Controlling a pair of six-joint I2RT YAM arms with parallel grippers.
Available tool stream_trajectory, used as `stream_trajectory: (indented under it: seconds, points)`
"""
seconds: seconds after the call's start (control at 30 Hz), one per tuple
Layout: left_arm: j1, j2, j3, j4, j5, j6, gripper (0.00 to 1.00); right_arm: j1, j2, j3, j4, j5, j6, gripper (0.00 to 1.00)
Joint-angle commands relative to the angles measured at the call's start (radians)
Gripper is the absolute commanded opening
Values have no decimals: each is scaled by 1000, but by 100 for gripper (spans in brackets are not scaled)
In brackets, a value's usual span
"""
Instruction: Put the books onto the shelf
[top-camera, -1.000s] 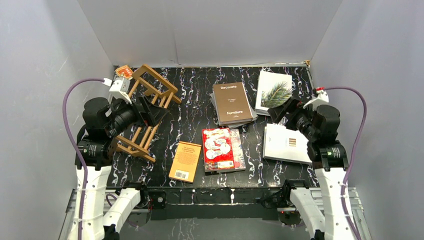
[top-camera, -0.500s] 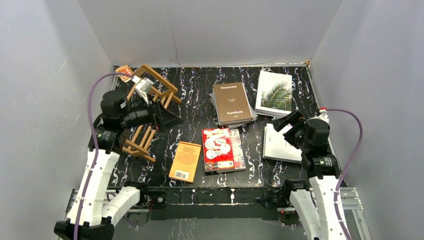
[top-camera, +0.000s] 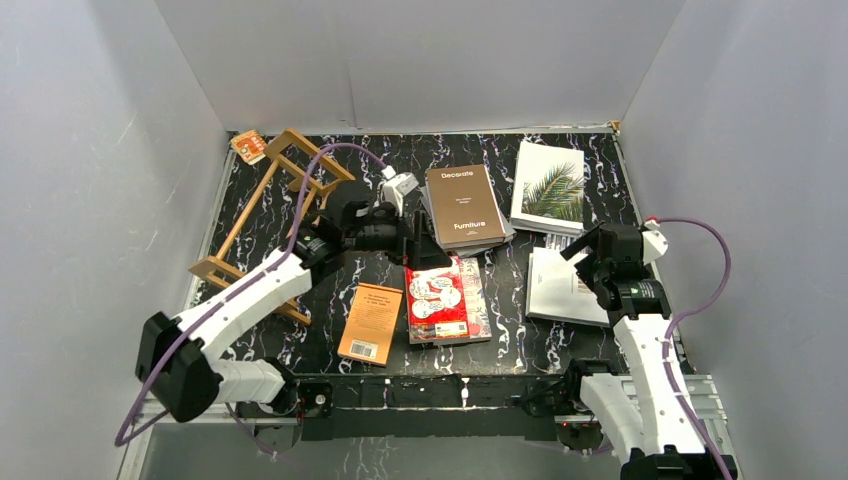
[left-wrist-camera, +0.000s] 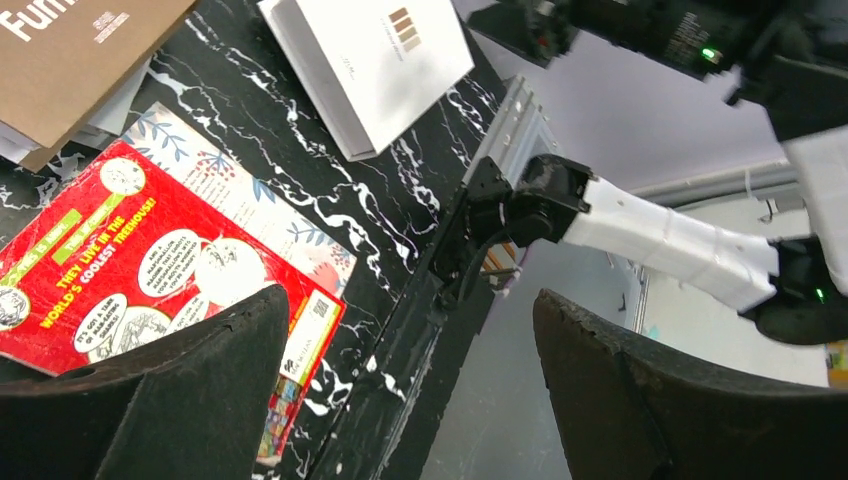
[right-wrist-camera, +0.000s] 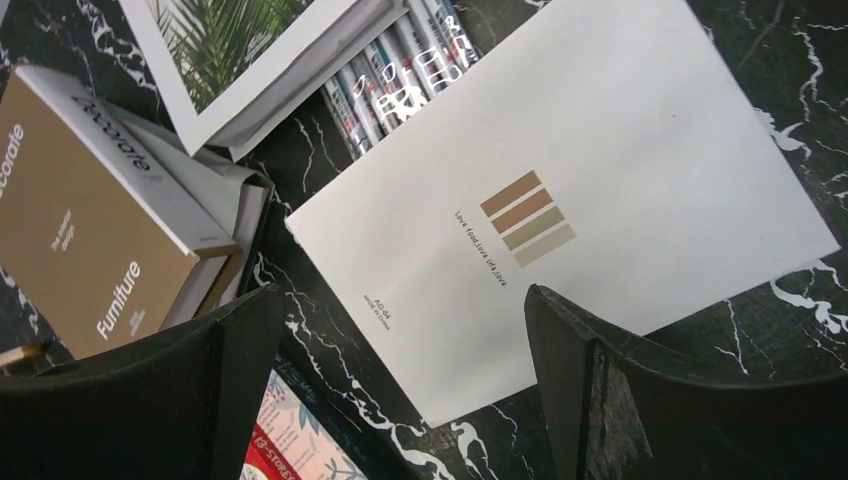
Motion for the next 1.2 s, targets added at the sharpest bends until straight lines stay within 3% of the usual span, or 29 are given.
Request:
stream_trajectory:
  seconds: [0.0,0.23,0.4,0.53,0.67,0.73,0.87,1.07,1.17]
  points:
    - [-39,56,33,132,-96,-78,88,-9,-5,65,-46,142,91,99]
    - [-105,96,3,208,-109,-110,88,-38,7,13,-8,184,100,99]
    - [-134,165,36,218,-161,-157,88,-154,58,-13,58,127,45,99]
    - [-173,282,103,229,-227,-217,83,-261,56,-14,66,40,-30,99]
    - [-214,443,219,245,-235,-265,79,-270,16,-41,54,11,-47,98]
    - [-223,526,268,246,-254,-312,87,-270,-3,-61,51,-3,-51,97]
    - [-246,673,336,295,-249,-364,87,-270,-25,-98,40,-41,-41,92]
    - [-293,844,413,347,-253,-407,66,-271,-54,-145,29,-98,-32,90]
    - [-306,887,427,374,-266,-408,63,-272,-73,-169,32,-110,-34,85]
